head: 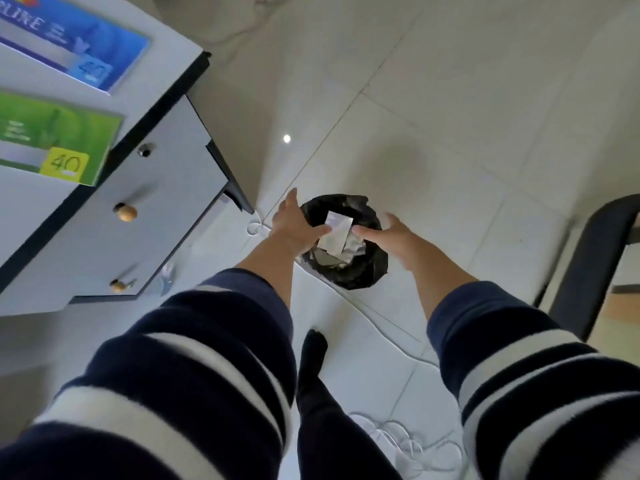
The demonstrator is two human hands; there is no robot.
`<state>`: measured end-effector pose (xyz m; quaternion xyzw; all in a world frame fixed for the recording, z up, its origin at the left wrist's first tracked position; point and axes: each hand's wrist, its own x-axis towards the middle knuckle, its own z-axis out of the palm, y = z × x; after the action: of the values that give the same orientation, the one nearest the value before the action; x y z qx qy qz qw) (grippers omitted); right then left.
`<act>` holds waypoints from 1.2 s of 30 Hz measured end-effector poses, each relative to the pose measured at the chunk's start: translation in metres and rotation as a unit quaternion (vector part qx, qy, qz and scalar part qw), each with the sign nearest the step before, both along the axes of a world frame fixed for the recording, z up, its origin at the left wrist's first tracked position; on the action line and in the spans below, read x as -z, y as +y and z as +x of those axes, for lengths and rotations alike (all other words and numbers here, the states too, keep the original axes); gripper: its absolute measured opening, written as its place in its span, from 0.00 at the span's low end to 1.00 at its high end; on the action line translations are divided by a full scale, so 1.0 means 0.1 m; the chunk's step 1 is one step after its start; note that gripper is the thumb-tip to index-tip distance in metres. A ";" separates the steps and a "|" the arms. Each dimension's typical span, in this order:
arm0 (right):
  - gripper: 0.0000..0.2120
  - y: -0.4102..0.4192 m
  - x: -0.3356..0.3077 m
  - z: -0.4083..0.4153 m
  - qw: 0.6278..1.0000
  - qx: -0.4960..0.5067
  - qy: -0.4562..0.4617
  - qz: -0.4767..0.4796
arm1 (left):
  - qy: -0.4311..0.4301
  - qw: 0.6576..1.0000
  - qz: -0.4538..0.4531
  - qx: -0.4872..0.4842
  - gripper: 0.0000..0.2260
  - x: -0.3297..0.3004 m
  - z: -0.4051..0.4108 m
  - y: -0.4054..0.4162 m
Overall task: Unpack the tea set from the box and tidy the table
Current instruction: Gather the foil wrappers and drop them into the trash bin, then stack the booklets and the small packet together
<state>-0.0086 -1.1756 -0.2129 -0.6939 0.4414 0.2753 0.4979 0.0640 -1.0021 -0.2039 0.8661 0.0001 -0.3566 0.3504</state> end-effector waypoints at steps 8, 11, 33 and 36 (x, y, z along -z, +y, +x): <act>0.44 0.11 -0.11 0.22 0.996 -0.078 -0.008 -0.035 | -0.027 0.998 0.028 0.041 0.39 -0.07 0.06 -0.04; 0.44 0.19 -0.27 0.38 0.993 -0.105 -0.027 -0.054 | -0.050 0.998 0.027 0.034 0.37 -0.24 0.14 0.08; 0.35 3.30 -1.82 2.44 0.833 -0.478 -0.232 -0.152 | -0.229 0.900 0.074 -0.364 0.25 -1.68 1.40 3.47; 0.33 3.70 -1.66 2.57 0.806 -0.513 -0.231 -0.186 | -0.175 0.908 0.125 -0.358 0.29 -1.53 1.41 3.91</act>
<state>0.2480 -0.8052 -0.0473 -0.9414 -0.0643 0.2354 0.2327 0.2050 -0.6115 -0.0513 0.8931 0.2937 -0.0469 0.3375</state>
